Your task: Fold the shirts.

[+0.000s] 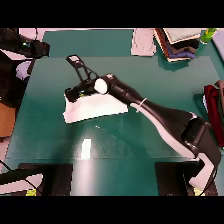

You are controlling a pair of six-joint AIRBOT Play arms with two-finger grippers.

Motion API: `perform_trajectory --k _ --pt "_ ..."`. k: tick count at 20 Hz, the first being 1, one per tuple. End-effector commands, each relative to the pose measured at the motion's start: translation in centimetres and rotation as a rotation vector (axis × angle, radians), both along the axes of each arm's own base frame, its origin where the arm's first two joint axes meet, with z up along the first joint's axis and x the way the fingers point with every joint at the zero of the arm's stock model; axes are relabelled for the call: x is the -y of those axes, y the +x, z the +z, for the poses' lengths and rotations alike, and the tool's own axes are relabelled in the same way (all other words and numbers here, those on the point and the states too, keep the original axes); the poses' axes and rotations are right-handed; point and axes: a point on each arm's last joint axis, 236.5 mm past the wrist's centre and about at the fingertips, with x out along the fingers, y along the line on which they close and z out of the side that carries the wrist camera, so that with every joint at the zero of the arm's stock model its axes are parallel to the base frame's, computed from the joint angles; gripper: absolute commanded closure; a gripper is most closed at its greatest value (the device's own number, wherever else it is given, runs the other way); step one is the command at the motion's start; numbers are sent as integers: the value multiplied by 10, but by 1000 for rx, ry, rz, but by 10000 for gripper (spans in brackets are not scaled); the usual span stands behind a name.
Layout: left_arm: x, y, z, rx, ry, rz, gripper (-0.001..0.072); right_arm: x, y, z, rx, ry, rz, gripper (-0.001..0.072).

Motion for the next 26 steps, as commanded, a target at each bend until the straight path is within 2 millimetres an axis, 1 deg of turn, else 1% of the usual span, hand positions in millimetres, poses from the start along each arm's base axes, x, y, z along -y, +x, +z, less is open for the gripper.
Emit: perform_trajectory --k 1,2,3,4,5,6,7,8,9,10,12,15,17,19,20,21,22,23,24,25,26 --pt "2 -4 -2 -18 0 -14 682 106 33 -9 18 -284 -67 158" --pt "3 -4 -2 -18 -3 -16 682 149 42 -12 -12 -352 -115 158" --pt "4 -4 -2 -18 -10 -19 682 188 46 -18 -56 -403 -162 158" --pt "6 -4 -1 -17 -17 -23 682 226 45 -26 -127 -431 -214 156" --pt "9 -4 -1 -16 -28 -27 682 257 42 -36 -200 -442 -270 69" --pt "12 -3 0 -12 -42 -33 682 279 36 -49 -290 -426 -316 -8" --pt "17 -3 1 -7 -60 -41 682 289 30 -62 -379 -376 -347 -8" --pt "20 -2 2 -3 -76 -47 682 289 24 -72 -466 -300 -369 -8" --pt "24 -2 3 1 -90 -53 682 287 25 -79 -511 -231 -398 -7" --pt "24 -2 3 3 -93 -54 682 284 28 -86 -525 -185 -425 -2" --pt "24 -1 4 4 -92 -54 682 276 32 -100 -515 -152 -451 0" --pt "24 -2 4 3 -93 -54 682 252 26 -124 -548 -191 -398 2" --pt "24 -3 2 -6 -91 -54 682 231 29 -137 -557 -203 -363 2" --pt "24 -8 -2 -32 -86 -57 682 209 34 -144 -567 -189 -335 3" --pt "24 -11 -4 -47 -81 -60 682 201 37 -147 -562 -195 -319 22" --pt "23 -12 -6 -56 -74 -67 682 195 40 -148 -558 -194 -309 27" --pt "23 -14 -7 -64 -70 -72 682 189 42 -146 -548 -192 -299 144" --pt "23 -14 -7 -65 -70 -72 682 185 46 -143 -535 -188 -292 344" --pt "24 -14 -7 -65 -74 -74 682 180 48 -139 -509 -184 -275 580" --pt "26 -15 -7 -66 -79 -76 682 178 53 -134 -481 -180 -267 690" --pt "31 -15 -6 -64 -92 -88 683 176 57 -127 -465 -171 -267 692"
